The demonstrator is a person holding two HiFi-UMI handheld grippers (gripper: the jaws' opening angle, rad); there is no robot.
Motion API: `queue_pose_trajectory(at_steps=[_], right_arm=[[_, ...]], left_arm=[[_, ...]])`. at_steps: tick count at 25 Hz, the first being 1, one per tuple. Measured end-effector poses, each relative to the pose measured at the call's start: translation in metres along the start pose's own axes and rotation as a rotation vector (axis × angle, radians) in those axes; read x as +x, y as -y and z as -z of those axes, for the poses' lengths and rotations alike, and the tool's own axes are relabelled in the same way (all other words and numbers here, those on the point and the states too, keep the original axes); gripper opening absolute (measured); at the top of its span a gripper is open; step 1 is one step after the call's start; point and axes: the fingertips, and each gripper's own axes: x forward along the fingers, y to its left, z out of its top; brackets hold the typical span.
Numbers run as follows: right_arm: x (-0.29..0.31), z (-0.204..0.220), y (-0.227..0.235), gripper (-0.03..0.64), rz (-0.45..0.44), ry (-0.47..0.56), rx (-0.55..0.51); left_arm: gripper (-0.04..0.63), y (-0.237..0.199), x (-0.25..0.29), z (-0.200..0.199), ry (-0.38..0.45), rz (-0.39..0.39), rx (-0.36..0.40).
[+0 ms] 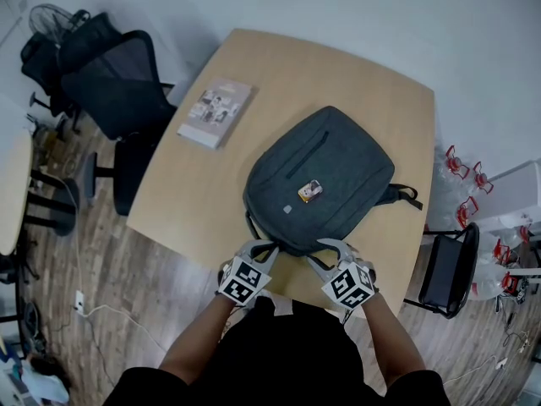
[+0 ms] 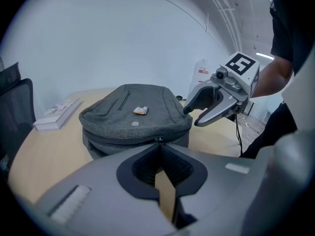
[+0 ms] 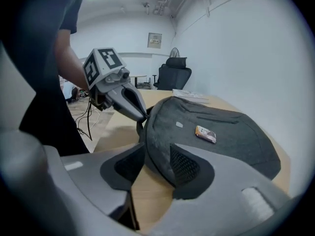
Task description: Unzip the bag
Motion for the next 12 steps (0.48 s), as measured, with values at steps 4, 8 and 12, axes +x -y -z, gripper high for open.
queue_pose_trajectory(at_steps=[4,8,12], right_arm=[[0.005,0.017,0.005,0.178,-0.007,-0.058,-0.087],[0.017,0.015,0.003,0.098,-0.023,-0.097,-0.208],[0.022,0.006,-0.001,0.042,-0.059,-0.099,-0.214]], left_arm=[[0.026,-0.014,-0.007,0.004,-0.007,-0.020,0.000],[0.026,-0.029,-0.014,0.009,-0.017,-0.047,0.001],[0.026,-0.038,-0.018,0.011,-0.018,-0.092,-0.012]])
